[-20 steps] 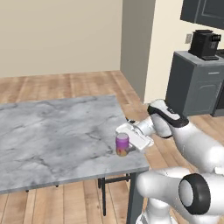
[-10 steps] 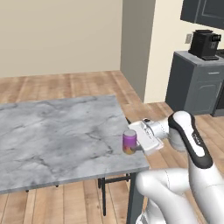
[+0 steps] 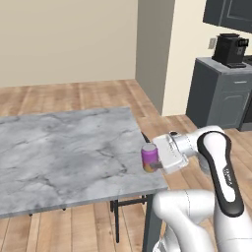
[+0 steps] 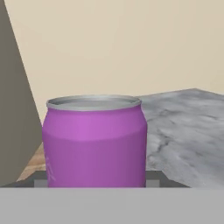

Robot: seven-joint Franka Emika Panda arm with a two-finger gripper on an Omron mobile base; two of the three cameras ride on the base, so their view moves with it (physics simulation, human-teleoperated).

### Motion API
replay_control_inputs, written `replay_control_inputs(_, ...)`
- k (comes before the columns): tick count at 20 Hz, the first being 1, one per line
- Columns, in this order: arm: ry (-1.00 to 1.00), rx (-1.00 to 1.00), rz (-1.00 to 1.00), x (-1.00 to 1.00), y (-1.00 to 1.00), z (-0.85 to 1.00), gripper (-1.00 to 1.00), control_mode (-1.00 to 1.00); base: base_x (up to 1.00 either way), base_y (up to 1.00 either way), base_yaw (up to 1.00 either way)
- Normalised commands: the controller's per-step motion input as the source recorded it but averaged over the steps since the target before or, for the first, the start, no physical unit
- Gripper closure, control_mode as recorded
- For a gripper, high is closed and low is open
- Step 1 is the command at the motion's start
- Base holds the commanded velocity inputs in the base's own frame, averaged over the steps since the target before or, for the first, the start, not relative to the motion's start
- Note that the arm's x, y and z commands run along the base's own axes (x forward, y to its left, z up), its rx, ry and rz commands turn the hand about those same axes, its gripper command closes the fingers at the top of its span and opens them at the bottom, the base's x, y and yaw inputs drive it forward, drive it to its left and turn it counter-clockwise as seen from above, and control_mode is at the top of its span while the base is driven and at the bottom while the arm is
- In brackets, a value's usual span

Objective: Pick the can from the counter and place it in the open cabinet.

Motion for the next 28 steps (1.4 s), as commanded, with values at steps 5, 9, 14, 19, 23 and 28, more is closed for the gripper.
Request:
replay_control_inputs(5,0.06,-0.01,0.00,0.00,-0.03,0.01,1.00,-1.00,0.00,0.00,0.00)
replay_control_inputs(9,0.00,0.00,0.00,0.00,0.00,0.00,1.00,-1.00,0.00,0.00,0.00)
replay_control_inputs(14,0.00,0.00,0.00,0.00,0.00,0.00,1.00,-1.00,0.00,0.00,0.00)
replay_control_inputs(19,0.00,0.00,0.00,0.00,0.00,0.00,1.00,1.00,0.00,0.00,0.00)
replay_control_inputs(23,0.00,0.00,0.00,0.00,0.00,0.00,1.00,1.00,-0.12,-0.01,0.00)
replay_control_inputs(28,0.00,0.00,0.00,0.00,0.00,0.00,1.00,1.00,-0.56,-0.07,-0.02)
